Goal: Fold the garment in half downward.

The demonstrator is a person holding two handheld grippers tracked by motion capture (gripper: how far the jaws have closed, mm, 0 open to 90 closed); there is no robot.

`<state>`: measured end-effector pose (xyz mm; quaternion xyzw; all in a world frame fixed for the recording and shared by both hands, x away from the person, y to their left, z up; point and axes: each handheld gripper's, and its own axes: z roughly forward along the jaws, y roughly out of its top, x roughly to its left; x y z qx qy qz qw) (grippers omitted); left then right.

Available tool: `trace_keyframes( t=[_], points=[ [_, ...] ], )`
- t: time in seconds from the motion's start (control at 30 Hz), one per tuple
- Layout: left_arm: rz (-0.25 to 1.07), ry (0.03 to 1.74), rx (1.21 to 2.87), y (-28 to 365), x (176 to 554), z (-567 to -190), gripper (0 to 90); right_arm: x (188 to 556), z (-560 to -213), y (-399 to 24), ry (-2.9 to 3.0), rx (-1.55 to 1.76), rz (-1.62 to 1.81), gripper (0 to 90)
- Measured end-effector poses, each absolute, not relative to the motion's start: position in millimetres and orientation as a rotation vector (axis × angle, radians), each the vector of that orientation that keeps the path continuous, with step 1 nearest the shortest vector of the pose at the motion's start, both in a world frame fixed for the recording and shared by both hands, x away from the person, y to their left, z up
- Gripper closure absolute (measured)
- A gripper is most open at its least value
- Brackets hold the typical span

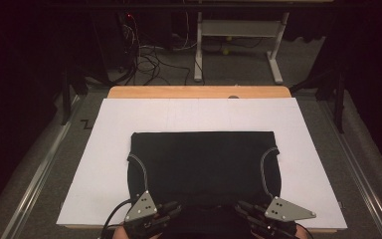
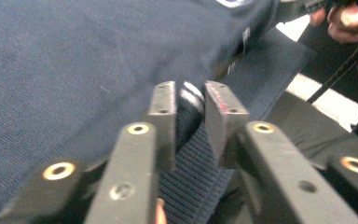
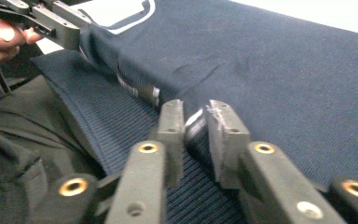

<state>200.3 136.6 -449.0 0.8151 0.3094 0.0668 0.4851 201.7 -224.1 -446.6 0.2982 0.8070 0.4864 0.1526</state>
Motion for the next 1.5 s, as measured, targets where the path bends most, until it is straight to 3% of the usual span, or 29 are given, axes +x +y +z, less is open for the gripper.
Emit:
trace_keyframes(
  t=[0.43,0.8,1.03,1.27,1.37,1.5],
  points=[
    [0.173,0.822,1.965,150.9,215.0,-457.0,49.9,209.8,-450.9,-230.9,2.262,0.923,1.381,56.9],
    [0.17,0.888,1.917,172.3,233.6,-462.9,32.8,222.3,-456.5,-234.8,2.183,0.989,1.339,32.2],
    [0.29,0.937,1.903,194.9,244.3,-458.1,18.2,230.0,-458.4,-238.9,2.146,1.04,1.341,19.4],
    [0.33,1.022,1.86,227.5,258.2,-458.6,9.9,234.3,-459.1,-241.8,2.118,1.068,1.337,12.2],
    [0.314,1.035,1.867,236.3,262.9,-458.1,0.4,235.7,-458.5,-241.8,2.099,1.078,1.333,6.0],
    [0.365,1.069,1.86,246.2,265.9,-457.0,0.0,236.8,-457.7,-240.8,2.084,1.078,1.333,0.4]
  ],
)
